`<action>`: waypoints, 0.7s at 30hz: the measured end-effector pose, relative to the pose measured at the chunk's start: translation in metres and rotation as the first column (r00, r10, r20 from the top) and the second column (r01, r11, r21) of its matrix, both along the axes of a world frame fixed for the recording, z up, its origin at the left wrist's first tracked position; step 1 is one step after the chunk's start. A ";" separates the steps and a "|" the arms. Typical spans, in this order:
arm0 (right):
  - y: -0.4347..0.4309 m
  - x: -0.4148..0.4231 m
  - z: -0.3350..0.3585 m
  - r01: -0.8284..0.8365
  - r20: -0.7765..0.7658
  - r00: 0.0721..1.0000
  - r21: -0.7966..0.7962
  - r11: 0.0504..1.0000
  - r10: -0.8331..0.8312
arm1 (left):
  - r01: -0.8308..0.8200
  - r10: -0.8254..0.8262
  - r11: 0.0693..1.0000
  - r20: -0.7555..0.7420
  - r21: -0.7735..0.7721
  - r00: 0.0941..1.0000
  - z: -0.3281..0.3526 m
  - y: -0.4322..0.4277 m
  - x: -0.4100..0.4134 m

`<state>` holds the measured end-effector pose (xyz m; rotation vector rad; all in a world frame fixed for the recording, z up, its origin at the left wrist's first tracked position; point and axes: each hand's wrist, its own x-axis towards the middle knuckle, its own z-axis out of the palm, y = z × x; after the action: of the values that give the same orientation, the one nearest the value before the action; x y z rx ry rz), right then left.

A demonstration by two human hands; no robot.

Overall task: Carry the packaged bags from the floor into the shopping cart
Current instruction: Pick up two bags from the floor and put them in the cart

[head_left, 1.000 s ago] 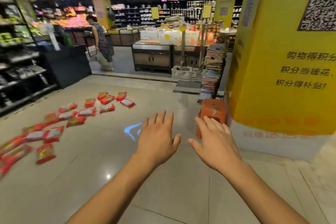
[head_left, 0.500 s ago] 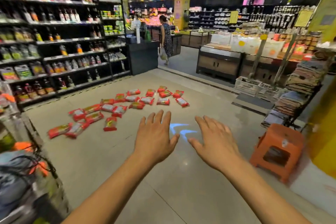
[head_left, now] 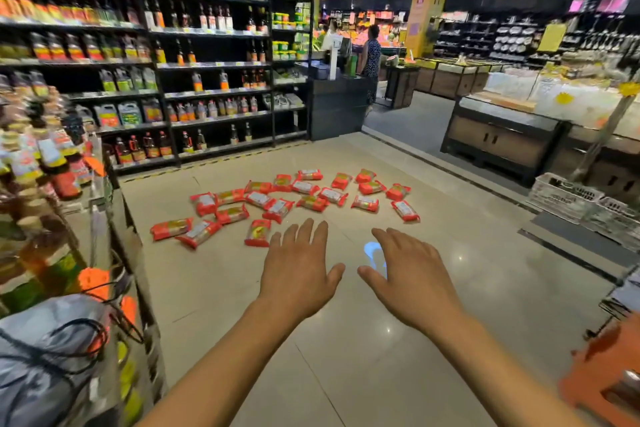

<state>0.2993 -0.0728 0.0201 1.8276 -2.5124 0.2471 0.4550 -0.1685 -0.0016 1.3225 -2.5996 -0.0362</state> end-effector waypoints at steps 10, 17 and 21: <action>-0.107 -0.045 -0.024 -0.090 0.073 0.994 0.038 0.995 0.087 | -0.095 0.092 0.994 0.056 0.055 0.994 -0.022 -0.095 -0.027; -0.205 -0.110 -0.033 -0.194 0.138 0.972 0.035 0.980 0.188 | -0.198 0.193 0.979 0.101 0.045 0.976 -0.024 -0.176 -0.086; -0.266 -0.161 -0.030 -0.265 0.175 0.951 0.034 0.964 0.255 | -0.242 0.235 0.969 0.133 0.042 0.963 -0.014 -0.229 -0.131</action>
<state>0.1387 -0.3392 -0.0096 2.2526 -2.3962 0.3544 0.3242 -0.3977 -0.0159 1.7033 -2.5368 0.0129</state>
